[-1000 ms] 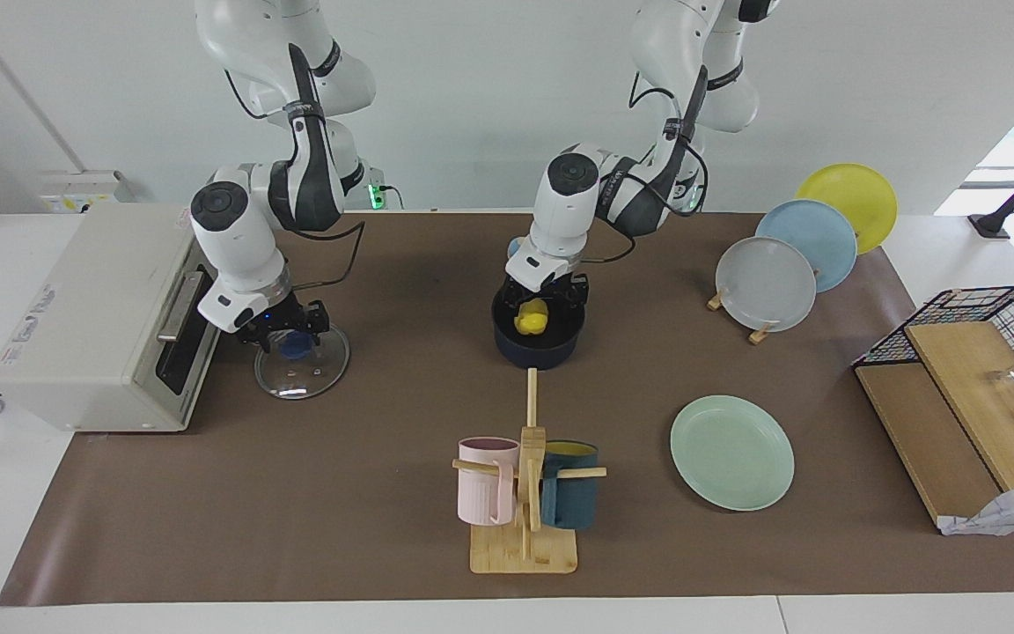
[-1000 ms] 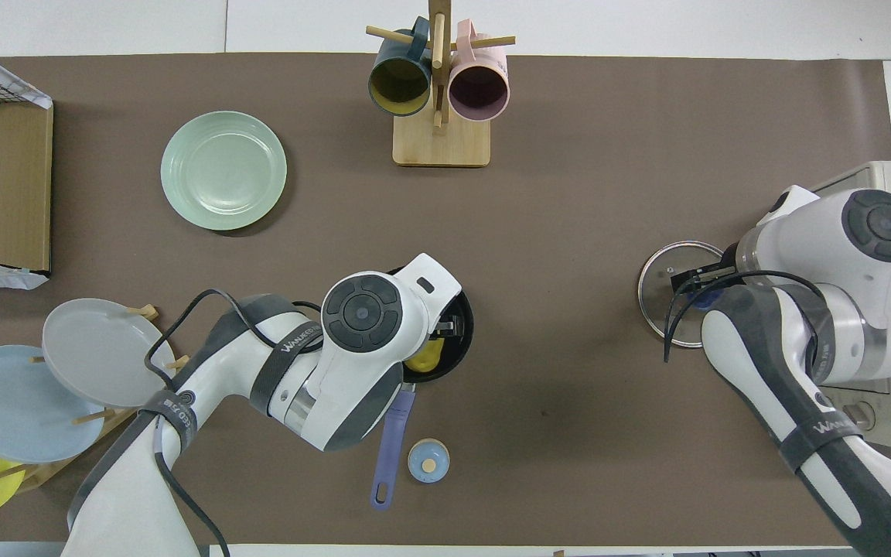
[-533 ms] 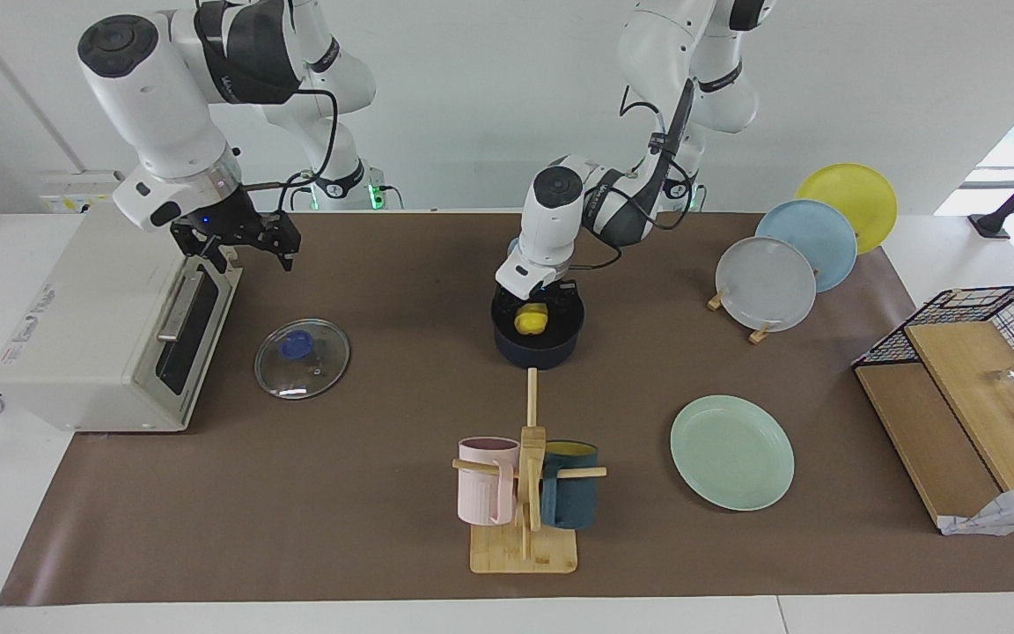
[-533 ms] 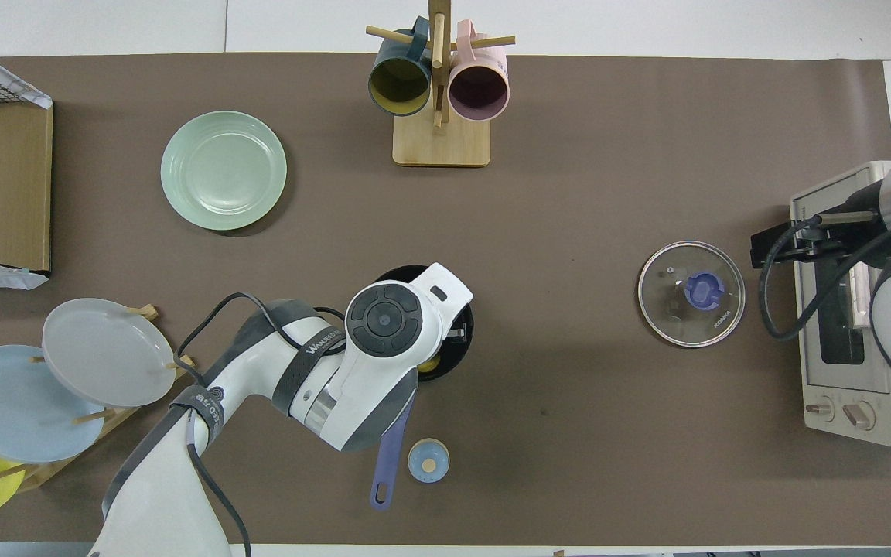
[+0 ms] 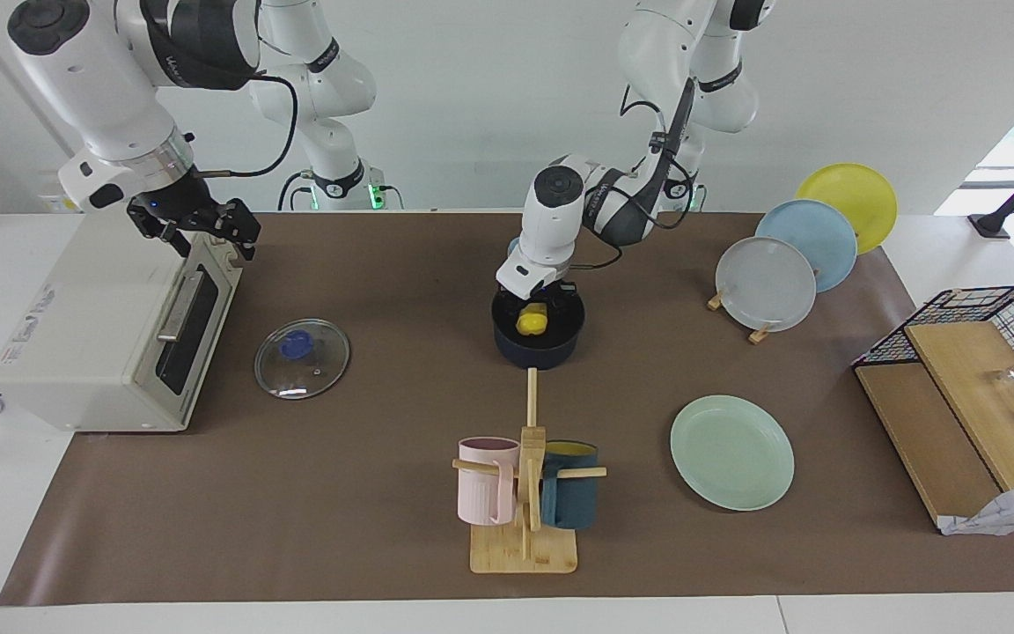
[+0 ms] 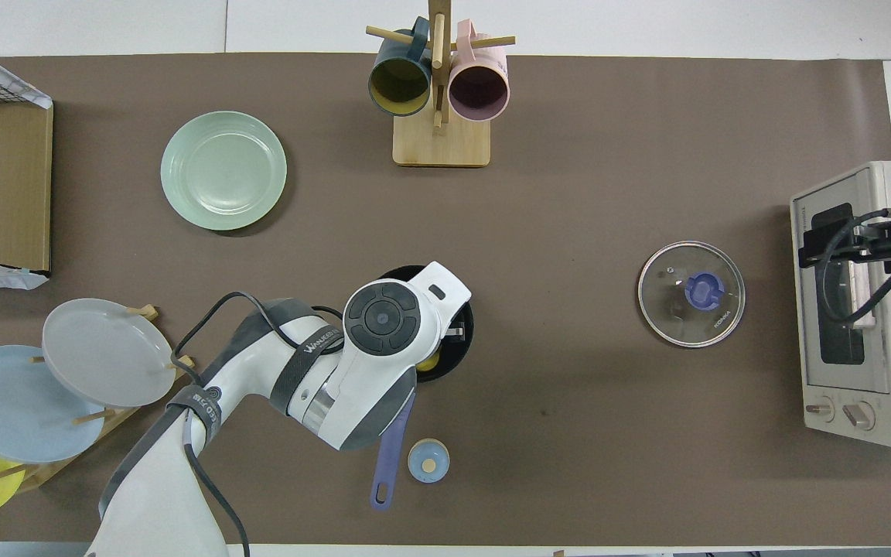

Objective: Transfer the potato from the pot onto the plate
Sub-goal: 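Lift the yellow potato out of the pot with the left gripper, then carry the potato with the left gripper over the pale green plate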

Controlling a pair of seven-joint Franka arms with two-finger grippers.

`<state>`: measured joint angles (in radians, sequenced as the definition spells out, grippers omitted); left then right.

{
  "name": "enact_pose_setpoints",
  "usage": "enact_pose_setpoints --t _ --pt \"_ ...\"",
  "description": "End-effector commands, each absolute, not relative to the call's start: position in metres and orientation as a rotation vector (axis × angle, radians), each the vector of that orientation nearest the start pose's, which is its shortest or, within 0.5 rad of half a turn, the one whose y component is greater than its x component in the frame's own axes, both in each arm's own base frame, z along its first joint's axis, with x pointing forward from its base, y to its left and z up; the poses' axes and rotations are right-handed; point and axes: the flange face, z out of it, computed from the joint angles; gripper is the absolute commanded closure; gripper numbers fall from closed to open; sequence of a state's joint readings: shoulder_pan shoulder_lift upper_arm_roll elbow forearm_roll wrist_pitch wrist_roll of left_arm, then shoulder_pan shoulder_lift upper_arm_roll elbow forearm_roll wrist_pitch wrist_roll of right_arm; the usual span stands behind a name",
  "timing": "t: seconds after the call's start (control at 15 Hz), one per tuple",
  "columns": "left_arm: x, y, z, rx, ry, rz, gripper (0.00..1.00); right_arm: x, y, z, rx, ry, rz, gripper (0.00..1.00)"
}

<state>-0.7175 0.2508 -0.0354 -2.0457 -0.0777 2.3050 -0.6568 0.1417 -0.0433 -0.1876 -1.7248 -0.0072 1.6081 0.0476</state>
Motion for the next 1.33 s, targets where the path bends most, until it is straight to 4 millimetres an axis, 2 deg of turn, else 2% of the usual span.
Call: enact_pose_setpoints --t 0.0,0.13,0.4,0.53,0.6,0.73,0.8,0.93,1.0,1.07,1.13,1.2,1.27 --pt "0.442 -0.386 0.349 -3.194 -0.011 0.090 1.00 0.549 -0.027 0.586 -3.169 0.135 0.170 0.00" --pt "0.447 -0.382 0.371 -3.191 -0.029 0.114 1.00 0.555 -0.012 0.591 -3.188 0.088 0.158 0.00" --pt "0.480 -0.369 0.435 -3.215 -0.110 0.124 1.00 0.553 -0.017 0.590 -3.181 0.051 0.169 0.00" --pt "0.510 -0.344 0.475 -3.216 -0.169 0.126 1.00 0.553 -0.018 0.591 -3.181 0.053 0.166 0.00" --pt "0.531 -0.323 0.496 -3.221 -0.194 0.116 1.00 0.553 -0.018 0.591 -3.183 0.053 0.167 0.00" --pt "0.574 -0.286 0.509 -3.233 -0.168 0.135 1.00 0.553 -0.019 0.592 -3.182 0.056 0.162 0.00" --pt "0.595 -0.260 0.520 -3.246 -0.164 0.114 1.00 0.554 -0.020 0.592 -3.183 0.058 0.159 0.00" --pt "0.628 -0.210 0.523 -3.262 -0.095 0.068 1.00 0.553 -0.019 0.593 -3.182 0.056 0.157 0.00" --pt "0.640 -0.183 0.517 -3.267 -0.068 0.056 1.00 0.553 -0.020 0.593 -3.182 0.058 0.154 0.00" --pt "0.649 -0.165 0.510 -3.270 -0.015 0.044 1.00 0.555 -0.021 0.592 -3.181 0.060 0.152 0.00" --pt "0.658 -0.153 0.500 -3.272 0.005 0.021 1.00 0.556 -0.021 0.592 -3.182 0.060 0.150 0.00" --pt "0.672 -0.135 0.479 -3.270 -0.024 0.015 1.00 0.556 -0.026 0.592 -3.180 0.075 0.145 0.00" --pt "0.683 -0.127 0.458 -3.268 -0.016 0.001 1.00 0.556 -0.021 0.592 -3.176 0.060 0.142 0.00"
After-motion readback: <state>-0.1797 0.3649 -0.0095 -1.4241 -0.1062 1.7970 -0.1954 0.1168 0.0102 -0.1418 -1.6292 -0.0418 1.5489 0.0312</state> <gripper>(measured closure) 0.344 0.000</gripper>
